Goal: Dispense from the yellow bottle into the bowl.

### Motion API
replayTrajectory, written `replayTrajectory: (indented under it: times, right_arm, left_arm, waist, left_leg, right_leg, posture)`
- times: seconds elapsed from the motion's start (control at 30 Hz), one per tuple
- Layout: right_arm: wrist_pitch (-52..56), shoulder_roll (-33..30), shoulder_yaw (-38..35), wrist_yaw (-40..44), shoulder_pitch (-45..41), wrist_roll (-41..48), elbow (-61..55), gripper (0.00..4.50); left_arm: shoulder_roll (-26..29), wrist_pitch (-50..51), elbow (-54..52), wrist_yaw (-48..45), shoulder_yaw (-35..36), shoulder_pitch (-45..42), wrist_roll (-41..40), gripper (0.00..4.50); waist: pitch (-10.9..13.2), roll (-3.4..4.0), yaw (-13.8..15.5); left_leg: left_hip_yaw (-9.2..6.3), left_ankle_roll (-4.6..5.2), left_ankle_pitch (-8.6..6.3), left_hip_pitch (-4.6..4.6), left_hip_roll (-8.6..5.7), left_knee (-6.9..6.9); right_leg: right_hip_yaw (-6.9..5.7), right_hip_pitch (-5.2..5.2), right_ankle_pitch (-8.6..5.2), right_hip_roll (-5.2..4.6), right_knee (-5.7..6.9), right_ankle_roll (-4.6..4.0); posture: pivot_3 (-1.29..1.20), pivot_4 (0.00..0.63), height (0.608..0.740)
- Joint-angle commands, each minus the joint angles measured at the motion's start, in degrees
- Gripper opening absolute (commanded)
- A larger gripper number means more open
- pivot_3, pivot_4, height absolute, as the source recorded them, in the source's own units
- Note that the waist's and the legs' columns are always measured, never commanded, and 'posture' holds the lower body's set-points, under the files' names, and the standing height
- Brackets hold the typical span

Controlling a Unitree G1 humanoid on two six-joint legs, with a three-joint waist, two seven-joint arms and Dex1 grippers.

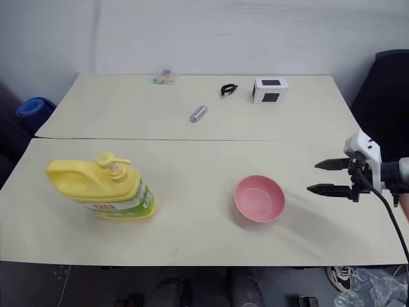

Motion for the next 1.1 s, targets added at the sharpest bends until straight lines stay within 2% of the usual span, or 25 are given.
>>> replayTrajectory:
  times: [0.03, 0.17, 0.3, 0.4, 0.47, 0.63, 0.8, 0.93, 1.1]
  right_arm:
    - [5.1, -1.4, -2.6, -1.0, 1.5, 5.5, -13.4, 4.50]
    - [12.4, -1.4, -3.0, -2.7, 3.9, 12.5, -27.3, 4.50]
    - [12.6, -1.5, -2.3, -4.9, 10.1, 13.3, -38.4, 4.50]
    - [4.5, -1.6, 2.0, -8.5, 18.2, 3.8, -43.7, 4.50]
    - [-0.1, -0.8, 5.1, -11.9, 21.6, -2.1, -43.9, 4.50]
    - [-2.8, 9.2, 13.0, -26.0, 23.2, -11.2, -41.2, 4.50]
    - [-5.0, 13.2, 16.6, -30.5, 24.1, -15.1, -38.9, 4.50]
    - [-6.1, 16.0, 17.5, -33.4, 23.2, -16.6, -36.2, 3.64]
    - [-6.1, 17.0, 17.5, -34.5, 23.2, -16.9, -35.0, 1.83]
  left_arm:
    - [6.4, 12.3, -11.2, 0.7, 4.0, -7.2, -13.5, 4.47]
    - [10.4, 20.9, -21.1, 4.8, -0.5, -15.4, -29.1, 4.47]
    - [7.9, 20.7, -34.7, 2.3, -5.7, -12.9, -29.8, 4.47]
    - [6.3, 12.9, -43.5, -1.4, -13.2, -8.5, -20.9, 4.47]
    - [5.7, 6.6, -44.3, -1.8, -18.0, -7.2, -13.9, 4.47]
    - [3.1, 1.2, -43.1, 2.5, -27.2, -10.1, -10.4, 4.47]
    - [3.1, -1.0, -41.6, 3.1, -31.4, -12.1, -8.0, 4.47]
    - [3.1, -1.7, -40.7, 5.4, -35.0, -15.4, -7.3, 4.50]
    - [2.2, -0.7, -40.4, 8.7, -37.0, -18.5, -8.4, 4.50]
  waist:
    - [0.0, 0.01, 0.2]
    - [0.0, 0.13, 0.3]
    - [0.1, 0.15, 0.3]
    - [0.0, 0.05, 0.8]
    - [0.0, 0.02, 1.1]
    - [-0.1, -0.35, 1.0]
    - [-0.1, -0.39, 1.1]
    - [-0.2, -0.53, 1.0]
    - [-0.2, -0.53, 1.1]
  left_leg:
    - [0.01, -0.01, 0.00, 0.02, -0.01, 0.00]
    - [0.09, -0.03, -0.02, 0.06, -0.03, -0.06]
    - [0.12, -0.11, -0.01, 0.08, 0.05, -0.14]
    - [0.13, -0.17, 0.01, 0.09, 0.03, -0.10]
    - [0.19, -0.22, 0.01, 0.10, -0.09, 0.00]
    - [0.36, -0.16, 0.10, 0.25, -0.09, 0.12]
    - [0.43, -0.15, 0.08, 0.26, 0.00, 0.13]
    - [0.44, -0.12, 0.05, 0.26, 0.00, 0.13]
    - [0.48, -0.10, 0.04, 0.26, 0.02, 0.11]
  right_leg:
    - [0.00, 0.03, 0.00, 0.01, -0.01, 0.00]
    - [-0.01, 0.01, 0.00, 0.11, 0.00, 0.01]
    - [0.04, -0.04, -0.03, 0.24, 0.03, -0.04]
    - [0.04, -0.04, -0.04, 0.37, 0.03, -0.05]
    - [0.10, 0.00, -0.04, 0.81, -0.02, -0.06]
    - [0.58, 0.23, -0.10, 1.07, -0.15, -0.28]
    - [1.13, 0.15, 0.04, 1.12, -0.04, -0.04]
    - [1.14, 0.15, 0.05, 1.17, -0.05, -0.02]
    - [1.20, 0.12, 0.09, 1.17, -0.02, 0.04]
  posture:
    - [0.00, 0.150, 0.740]
    - [0.00, 0.150, 0.740]
    - [0.00, 0.150, 0.740]
    - [0.00, 0.150, 0.740]
    - [0.00, 0.150, 0.740]
    - [0.00, 0.150, 0.740]
    - [0.00, 0.150, 0.740]
    - [0.00, 0.150, 0.740]
    - [0.00, 0.150, 0.740]
